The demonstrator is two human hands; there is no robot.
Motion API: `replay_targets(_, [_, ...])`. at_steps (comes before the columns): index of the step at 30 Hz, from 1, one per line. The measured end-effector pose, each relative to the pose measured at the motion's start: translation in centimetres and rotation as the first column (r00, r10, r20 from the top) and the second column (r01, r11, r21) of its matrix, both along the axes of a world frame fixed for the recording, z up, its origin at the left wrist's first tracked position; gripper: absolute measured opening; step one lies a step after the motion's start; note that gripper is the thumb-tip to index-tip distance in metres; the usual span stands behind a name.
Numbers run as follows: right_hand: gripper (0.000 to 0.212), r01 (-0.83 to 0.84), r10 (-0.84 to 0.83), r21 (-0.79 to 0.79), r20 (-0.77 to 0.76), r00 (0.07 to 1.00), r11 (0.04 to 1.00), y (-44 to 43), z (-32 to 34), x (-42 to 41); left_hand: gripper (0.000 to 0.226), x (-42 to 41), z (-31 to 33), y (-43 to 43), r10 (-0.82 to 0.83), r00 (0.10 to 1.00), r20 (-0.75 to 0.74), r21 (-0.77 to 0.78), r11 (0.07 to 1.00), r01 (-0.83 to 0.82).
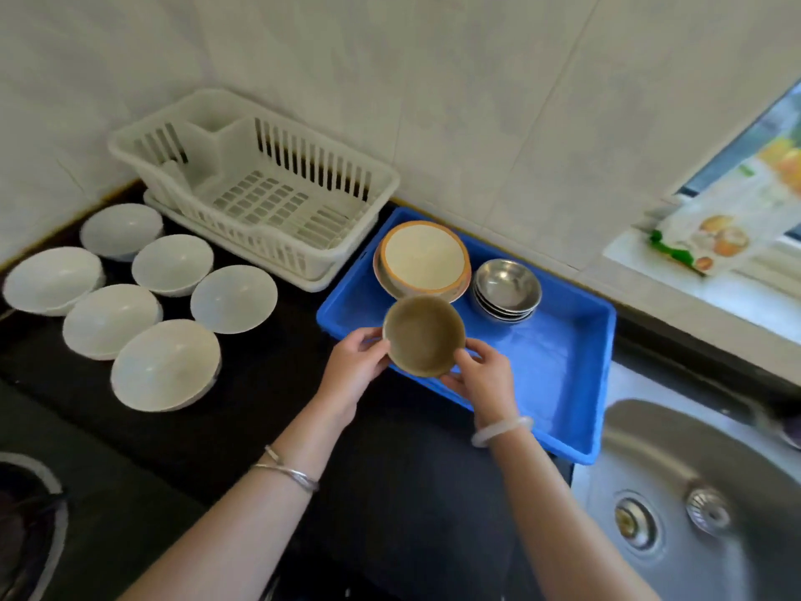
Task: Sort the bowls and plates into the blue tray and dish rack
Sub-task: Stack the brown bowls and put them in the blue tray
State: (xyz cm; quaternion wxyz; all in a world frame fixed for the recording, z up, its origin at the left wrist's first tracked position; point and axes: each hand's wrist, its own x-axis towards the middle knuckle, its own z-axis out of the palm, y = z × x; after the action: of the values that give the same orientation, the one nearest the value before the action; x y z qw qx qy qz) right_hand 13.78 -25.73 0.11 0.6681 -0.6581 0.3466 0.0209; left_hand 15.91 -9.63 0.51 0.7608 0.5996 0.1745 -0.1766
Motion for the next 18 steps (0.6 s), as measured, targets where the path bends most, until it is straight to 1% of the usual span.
replay_targets(2, [0.015, 0.112, -0.112, 0.008, 0.005, 0.994, 0.994, -2.7, 0.4, -0.5, 0.011, 0.6, 0.1, -3.6, -0.092, 0.996, -0.018, -0.028, 0.995, 0.091])
replay_targets(4, [0.015, 0.245, -0.245, 0.067, -0.001, 0.970, 0.967, -5.2, 0.4, -1.1, 0.015, 1.1, 0.0, -7.1, -0.169, 0.984, -0.054, -0.025, 0.985, 0.168])
replay_targets(7, [0.025, 0.411, -0.410, 0.177, -0.042, 0.911, 0.894, -8.4, -0.5, -2.0, 0.023, 1.5, -0.2, -12.0, -0.252, 0.961, -0.113, 0.002, 0.967, 0.254])
replay_targets(9, [0.026, 0.464, -0.460, 0.198, -0.068, 0.886, 0.864, -10.3, -1.3, -2.3, 0.030, 1.7, -0.5, -14.9, -0.311, 0.942, -0.127, 0.018, 0.949, 0.315])
replay_targets(12, [0.023, 0.527, -0.519, 0.195, -0.093, 0.849, 0.827, -12.3, -2.4, -2.3, 0.035, 2.0, -1.2, -18.3, -0.374, 0.915, -0.150, 0.026, 0.924, 0.382])
replay_targets(14, [0.018, 0.555, -0.542, 0.176, -0.119, 0.832, 0.813, -13.3, -3.0, -1.9, 0.036, 2.5, -1.9, -20.0, -0.375, 0.909, -0.182, 0.040, 0.921, 0.387])
replay_targets(18, [0.015, 0.578, -0.559, 0.133, -0.157, 0.814, 0.805, -14.7, -4.1, -0.8, 0.034, 3.5, -3.6, -22.6, -0.344, 0.910, -0.232, 0.043, 0.931, 0.363])
